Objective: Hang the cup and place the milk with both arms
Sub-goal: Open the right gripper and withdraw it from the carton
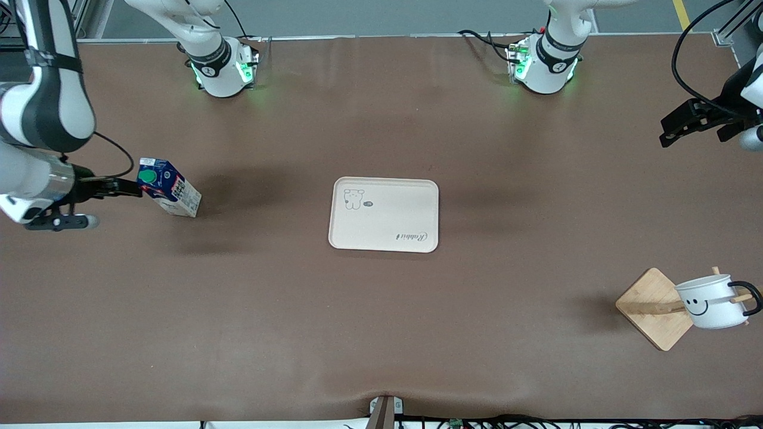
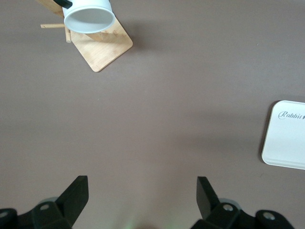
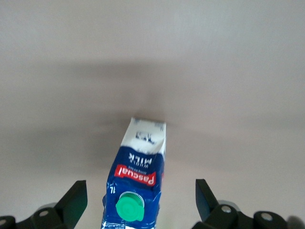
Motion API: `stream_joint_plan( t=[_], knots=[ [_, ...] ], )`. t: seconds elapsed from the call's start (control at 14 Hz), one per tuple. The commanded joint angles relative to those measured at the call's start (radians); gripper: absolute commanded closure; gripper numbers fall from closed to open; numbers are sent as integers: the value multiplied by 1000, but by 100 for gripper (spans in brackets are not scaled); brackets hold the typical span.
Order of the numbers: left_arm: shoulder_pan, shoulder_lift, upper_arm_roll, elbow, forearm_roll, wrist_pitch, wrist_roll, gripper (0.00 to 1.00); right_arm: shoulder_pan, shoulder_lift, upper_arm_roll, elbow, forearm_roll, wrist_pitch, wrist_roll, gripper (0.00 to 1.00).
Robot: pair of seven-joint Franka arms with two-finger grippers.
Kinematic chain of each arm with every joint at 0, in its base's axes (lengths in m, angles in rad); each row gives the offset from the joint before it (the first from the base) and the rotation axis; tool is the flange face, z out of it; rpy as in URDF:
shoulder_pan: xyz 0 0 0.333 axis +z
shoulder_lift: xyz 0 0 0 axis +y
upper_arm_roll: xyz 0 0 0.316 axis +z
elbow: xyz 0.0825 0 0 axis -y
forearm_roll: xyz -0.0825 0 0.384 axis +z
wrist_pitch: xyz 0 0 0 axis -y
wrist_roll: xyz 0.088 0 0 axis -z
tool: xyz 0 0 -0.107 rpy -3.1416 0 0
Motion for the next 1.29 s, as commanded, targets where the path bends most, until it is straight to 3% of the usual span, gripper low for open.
stream_joint_plan(
  t=[0.0,0.29,0.5,0.71,1.21],
  knots=[
    [6,-43,-8,-44,-16,16,11,0,-17,53,17,149,1,9,-45,0],
    [6,-60,-9,-62,-18,18,11,0,32,127,19,482,-13,-150,-44,0],
    [0,-60,-11,-68,-18,18,11,0,46,142,24,614,-8,-143,-40,0],
    [0,-64,-18,-68,-19,16,10,0,69,87,24,622,12,-316,-31,0],
    [3,-110,-28,-114,-19,15,13,0,133,-95,24,472,44,-440,-13,0]
  ],
)
